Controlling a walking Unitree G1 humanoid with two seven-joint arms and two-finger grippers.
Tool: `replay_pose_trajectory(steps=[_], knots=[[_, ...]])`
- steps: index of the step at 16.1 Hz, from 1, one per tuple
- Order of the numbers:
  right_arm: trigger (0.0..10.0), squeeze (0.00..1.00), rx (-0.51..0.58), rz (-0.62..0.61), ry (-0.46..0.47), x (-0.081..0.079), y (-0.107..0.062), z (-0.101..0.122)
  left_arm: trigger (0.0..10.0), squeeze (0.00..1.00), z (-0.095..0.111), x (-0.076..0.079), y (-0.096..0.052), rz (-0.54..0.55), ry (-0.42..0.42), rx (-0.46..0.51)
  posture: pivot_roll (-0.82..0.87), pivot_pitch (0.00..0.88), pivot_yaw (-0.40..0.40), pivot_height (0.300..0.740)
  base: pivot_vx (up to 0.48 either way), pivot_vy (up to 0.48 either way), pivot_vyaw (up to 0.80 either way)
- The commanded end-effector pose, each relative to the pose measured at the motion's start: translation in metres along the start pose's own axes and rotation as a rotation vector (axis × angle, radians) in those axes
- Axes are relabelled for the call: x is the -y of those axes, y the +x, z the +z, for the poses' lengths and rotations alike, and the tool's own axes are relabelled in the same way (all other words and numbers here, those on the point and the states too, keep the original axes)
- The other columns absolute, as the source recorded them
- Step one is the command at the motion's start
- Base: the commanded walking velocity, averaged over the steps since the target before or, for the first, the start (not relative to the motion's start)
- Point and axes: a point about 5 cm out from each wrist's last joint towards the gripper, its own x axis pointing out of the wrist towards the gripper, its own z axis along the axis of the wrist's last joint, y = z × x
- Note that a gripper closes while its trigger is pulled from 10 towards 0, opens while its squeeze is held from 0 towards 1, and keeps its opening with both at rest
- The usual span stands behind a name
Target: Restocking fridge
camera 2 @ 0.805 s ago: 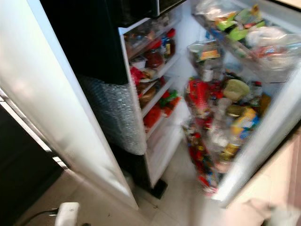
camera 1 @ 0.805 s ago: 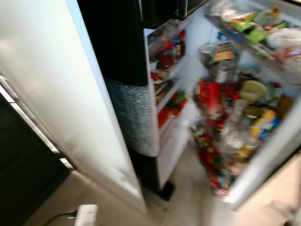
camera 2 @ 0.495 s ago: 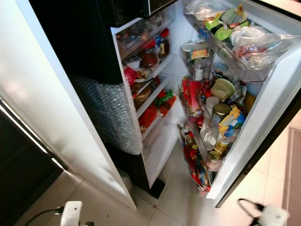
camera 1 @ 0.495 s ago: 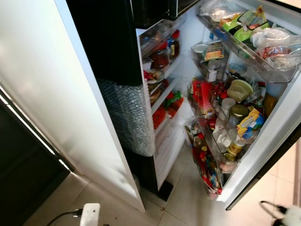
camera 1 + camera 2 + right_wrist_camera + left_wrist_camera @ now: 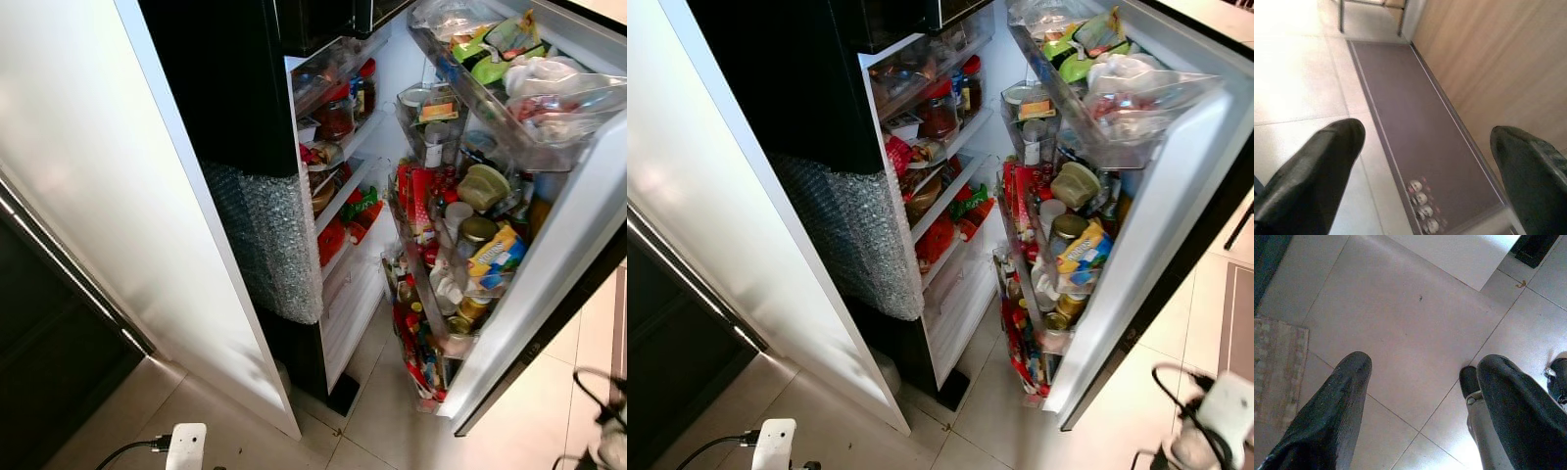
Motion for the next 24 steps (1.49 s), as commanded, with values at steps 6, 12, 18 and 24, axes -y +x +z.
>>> replay_pose_trajectory(steps=[6,12,18,24], knots=[[10.0,0.0,0.12,0.151,0.019,-0.004,0.007,0.023,10.0,0.0,-0.004,-0.002,-0.001,0.016,-0.018,-0.009,-0.19,0.0,0.074,0.74,0.0,0.0,0.0],[10.0,0.0,0.216,0.437,0.058,-0.033,0.005,0.051,10.0,0.0,-0.005,0.0,-0.001,0.011,-0.019,-0.011,-0.19,0.0,0.074,0.74,0.0,0.0,0.0],[10.0,0.0,0.265,0.743,0.049,-0.069,-0.012,0.064,10.0,0.0,-0.004,0.001,-0.001,0.005,-0.004,-0.006,-0.19,0.0,0.075,0.74,0.0,0.0,0.0],[10.0,0.0,0.254,1.275,0.007,-0.119,-0.057,0.067,10.0,0.0,-0.005,0.004,-0.001,-0.004,0.008,-0.005,-0.19,0.0,0.074,0.74,0.0,0.0,0.0]])
